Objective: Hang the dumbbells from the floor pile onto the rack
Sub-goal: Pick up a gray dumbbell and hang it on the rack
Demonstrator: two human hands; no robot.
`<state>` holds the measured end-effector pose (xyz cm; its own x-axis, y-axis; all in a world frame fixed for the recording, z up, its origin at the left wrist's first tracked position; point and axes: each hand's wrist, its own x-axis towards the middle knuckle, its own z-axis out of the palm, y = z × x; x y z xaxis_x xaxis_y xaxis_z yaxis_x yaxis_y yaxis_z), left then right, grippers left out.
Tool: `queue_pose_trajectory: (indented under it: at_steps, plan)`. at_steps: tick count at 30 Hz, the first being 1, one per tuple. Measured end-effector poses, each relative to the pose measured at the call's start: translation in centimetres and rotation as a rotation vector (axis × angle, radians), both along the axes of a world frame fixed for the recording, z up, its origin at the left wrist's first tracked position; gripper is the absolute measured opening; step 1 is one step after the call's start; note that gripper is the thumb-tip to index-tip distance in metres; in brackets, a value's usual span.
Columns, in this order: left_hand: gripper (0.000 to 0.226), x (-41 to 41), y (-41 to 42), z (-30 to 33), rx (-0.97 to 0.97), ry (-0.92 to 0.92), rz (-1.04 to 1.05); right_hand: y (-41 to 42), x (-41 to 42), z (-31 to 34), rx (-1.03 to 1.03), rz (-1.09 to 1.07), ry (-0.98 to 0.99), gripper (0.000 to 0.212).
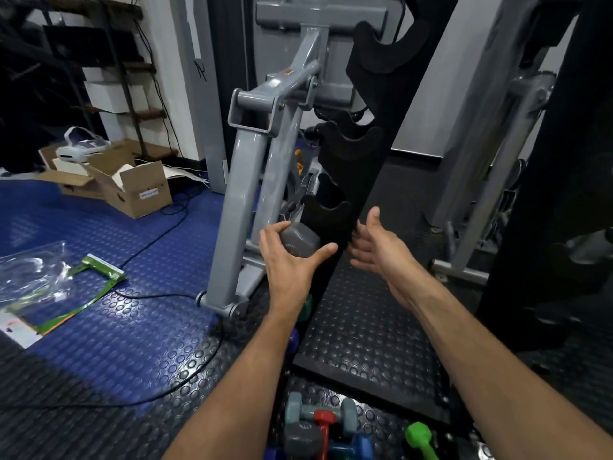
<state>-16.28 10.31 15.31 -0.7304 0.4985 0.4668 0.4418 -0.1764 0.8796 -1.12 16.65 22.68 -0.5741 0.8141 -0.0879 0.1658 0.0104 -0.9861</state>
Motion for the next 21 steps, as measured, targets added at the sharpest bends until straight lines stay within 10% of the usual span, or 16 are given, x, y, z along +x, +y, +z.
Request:
queue_pose_trajectory:
  at_steps: [8, 21]
  plan:
    - [0.096, 1.0, -0.1, -2.4, 0.040, 0.321, 0.023, -0.4, 0.1, -0.4, 0.013, -0.013, 0.013, 0.075]
    - [0.124, 2.2, -1.9, -3.4, -0.076, 0.130, -0.113, -0.4, 1.2, -2.1, -0.004, 0.018, 0.093, 0.071]
